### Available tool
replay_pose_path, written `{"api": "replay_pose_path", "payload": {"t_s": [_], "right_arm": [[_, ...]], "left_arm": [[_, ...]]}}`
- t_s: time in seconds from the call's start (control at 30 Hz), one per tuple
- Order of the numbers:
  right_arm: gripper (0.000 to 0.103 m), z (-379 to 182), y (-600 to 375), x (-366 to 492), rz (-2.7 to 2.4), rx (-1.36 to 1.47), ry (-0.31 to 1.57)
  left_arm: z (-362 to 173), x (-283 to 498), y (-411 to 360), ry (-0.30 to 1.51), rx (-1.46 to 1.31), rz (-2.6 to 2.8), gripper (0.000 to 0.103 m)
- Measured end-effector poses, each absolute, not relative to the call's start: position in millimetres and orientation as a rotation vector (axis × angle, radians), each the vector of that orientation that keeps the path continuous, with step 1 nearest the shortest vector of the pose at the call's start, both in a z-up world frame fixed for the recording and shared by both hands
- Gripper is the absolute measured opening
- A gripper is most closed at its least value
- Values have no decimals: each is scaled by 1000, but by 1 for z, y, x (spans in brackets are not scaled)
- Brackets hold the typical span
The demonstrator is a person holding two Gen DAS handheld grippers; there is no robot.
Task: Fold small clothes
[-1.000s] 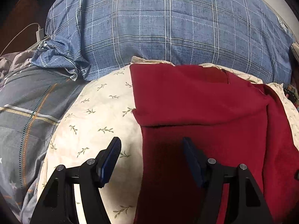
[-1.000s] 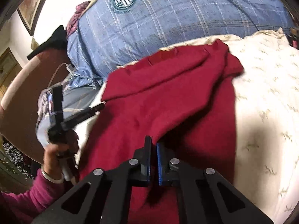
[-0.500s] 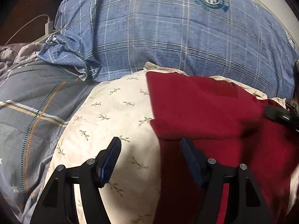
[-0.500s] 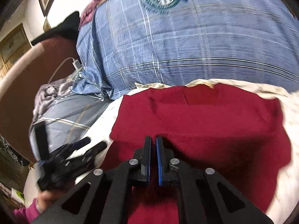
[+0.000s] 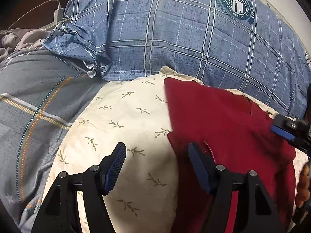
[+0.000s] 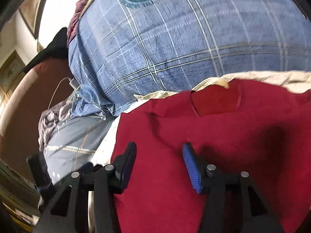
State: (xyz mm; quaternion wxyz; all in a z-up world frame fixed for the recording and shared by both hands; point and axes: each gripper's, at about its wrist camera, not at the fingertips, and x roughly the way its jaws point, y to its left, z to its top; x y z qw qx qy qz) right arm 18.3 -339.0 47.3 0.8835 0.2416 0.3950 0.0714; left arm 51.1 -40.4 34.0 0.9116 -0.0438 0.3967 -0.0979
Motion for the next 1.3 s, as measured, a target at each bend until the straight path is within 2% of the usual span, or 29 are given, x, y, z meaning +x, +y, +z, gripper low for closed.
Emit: {"api": "replay_pose_path", "payload": {"t_s": [0.37,0.47,0.8,1.3], "right_arm": [[52,40,-363,-71,54,470,881],[56,39,-371,-82,42,496,859],[59,18,-387,-91,29,578,877],[62,13,-384,-92,33,572,890]], "left_arm": [[35,35,-68,791,-34,-369,66],[32,33,-76,793,1,-397,65],[23,39,-94,812,42,-404,60],[21,39,-97,817,50,-399,60]]}}
